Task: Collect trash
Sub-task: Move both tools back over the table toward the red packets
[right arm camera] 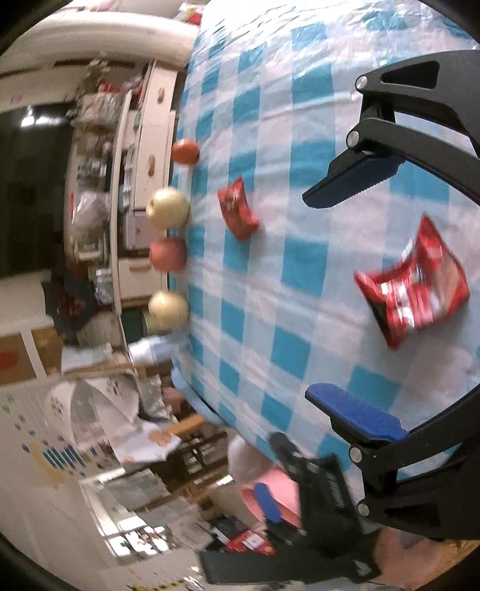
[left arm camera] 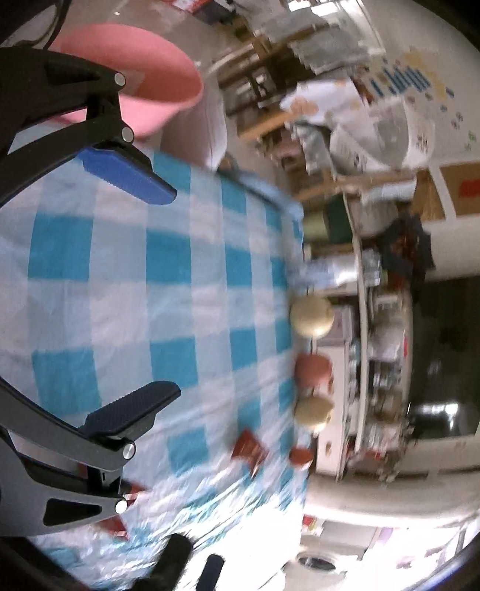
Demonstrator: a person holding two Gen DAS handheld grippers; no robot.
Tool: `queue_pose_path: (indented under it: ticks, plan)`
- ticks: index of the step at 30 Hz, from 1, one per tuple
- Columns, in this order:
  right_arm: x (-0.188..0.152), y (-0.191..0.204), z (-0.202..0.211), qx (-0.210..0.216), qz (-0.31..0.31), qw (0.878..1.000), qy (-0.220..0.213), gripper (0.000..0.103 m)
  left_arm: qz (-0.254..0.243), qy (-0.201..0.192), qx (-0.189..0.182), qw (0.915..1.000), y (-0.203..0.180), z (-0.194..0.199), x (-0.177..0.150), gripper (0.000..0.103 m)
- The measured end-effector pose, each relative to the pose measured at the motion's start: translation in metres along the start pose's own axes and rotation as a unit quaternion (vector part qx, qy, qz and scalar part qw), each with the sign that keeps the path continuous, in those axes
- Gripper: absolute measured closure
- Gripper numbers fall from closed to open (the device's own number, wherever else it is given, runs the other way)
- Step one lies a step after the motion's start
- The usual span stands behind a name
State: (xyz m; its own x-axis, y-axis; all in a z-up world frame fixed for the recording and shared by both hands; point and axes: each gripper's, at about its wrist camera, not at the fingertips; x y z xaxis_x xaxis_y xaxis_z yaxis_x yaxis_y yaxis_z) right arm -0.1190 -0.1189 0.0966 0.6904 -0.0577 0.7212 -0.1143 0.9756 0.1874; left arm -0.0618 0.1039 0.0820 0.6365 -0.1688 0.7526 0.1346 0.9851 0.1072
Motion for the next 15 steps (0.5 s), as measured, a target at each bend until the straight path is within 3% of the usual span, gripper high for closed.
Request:
queue_pose_path:
  ticks: [3, 6, 10, 15]
  plan:
    - [0.005, -0.026, 0.0, -0.017, -0.02, 1.0, 0.002, 0.008, -0.004, 0.01, -0.055, 0.9984, -0.019, 0.001, -0.001, 0.006]
    - [0.007, -0.049, -0.004, -0.03, -0.041, 0.999, 0.008, 0.008, -0.009, 0.022, -0.136, 0.9905, -0.039, 0.004, -0.003, 0.006]
    - [0.008, -0.079, -0.008, -0.038, -0.073, 0.996, 0.018, 0.008, -0.038, 0.063, -0.233, 0.9697, -0.075, 0.002, -0.013, 0.006]
    - [0.011, -0.098, -0.016, -0.041, -0.091, 0.995, 0.031, 0.008, -0.154, 0.098, -0.246, 0.952, -0.125, -0.003, -0.038, 0.006]
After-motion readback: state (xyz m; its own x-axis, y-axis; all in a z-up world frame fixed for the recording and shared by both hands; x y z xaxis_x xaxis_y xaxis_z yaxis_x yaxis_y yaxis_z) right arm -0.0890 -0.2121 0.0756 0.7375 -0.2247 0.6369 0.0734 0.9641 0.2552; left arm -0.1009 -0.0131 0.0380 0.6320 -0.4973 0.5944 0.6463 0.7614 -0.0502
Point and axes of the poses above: each gripper's, at about its wrist camera, not at the fingertips, and z roughly against the way its jaws point, y to its left, x to its top
